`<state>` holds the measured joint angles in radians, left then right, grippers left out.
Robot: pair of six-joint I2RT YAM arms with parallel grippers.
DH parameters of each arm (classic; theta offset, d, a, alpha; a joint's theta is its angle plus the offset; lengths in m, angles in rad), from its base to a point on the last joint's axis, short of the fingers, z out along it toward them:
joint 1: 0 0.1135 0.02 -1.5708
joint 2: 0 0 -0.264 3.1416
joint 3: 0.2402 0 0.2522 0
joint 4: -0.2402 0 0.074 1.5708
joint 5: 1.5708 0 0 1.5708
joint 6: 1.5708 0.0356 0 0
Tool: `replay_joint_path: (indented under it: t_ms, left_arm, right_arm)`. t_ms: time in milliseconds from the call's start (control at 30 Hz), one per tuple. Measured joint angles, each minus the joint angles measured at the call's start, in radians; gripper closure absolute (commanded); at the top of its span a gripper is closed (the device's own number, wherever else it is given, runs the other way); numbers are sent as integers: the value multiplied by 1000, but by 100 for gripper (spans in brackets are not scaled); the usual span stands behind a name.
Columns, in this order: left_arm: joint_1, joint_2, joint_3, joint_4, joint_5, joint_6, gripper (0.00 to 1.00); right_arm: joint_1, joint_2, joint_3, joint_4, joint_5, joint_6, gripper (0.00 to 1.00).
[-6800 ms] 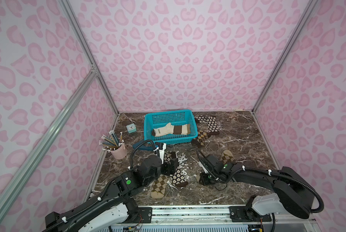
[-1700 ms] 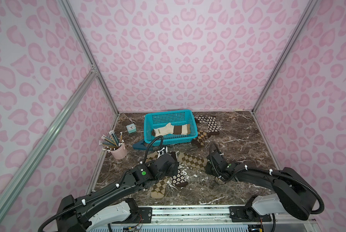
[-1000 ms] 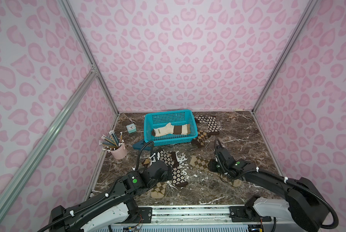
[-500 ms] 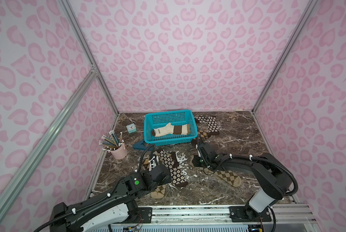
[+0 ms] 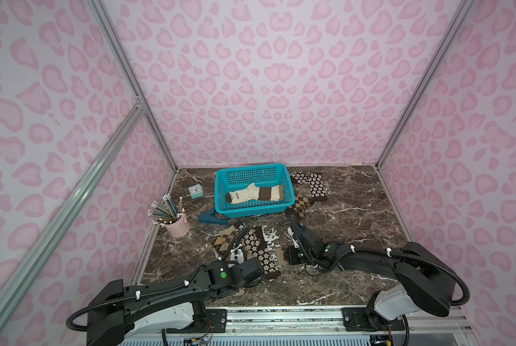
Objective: Place the socks together as a pair
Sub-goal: Flatten out the sock at the center of the board, then pick up the sock.
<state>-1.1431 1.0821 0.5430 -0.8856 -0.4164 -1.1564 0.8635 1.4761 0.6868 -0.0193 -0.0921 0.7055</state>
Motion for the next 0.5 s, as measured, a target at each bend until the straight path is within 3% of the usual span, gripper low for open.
replay_joint_path:
  t_ms: [200,300,500]
  left_arm:
    - [-69,70,18,-36,17,-41,15]
    - [-86,102,14,-37,42,-49,21]
    - [-91,178,-8,-21,81,-54,46]
  right_arm:
    - [-15,-171,20,-61,-3,-31,34]
    - [-35,-268,11,-101,-3,-33,31]
    - [-59,-423,-45,-149,-7,-33,31]
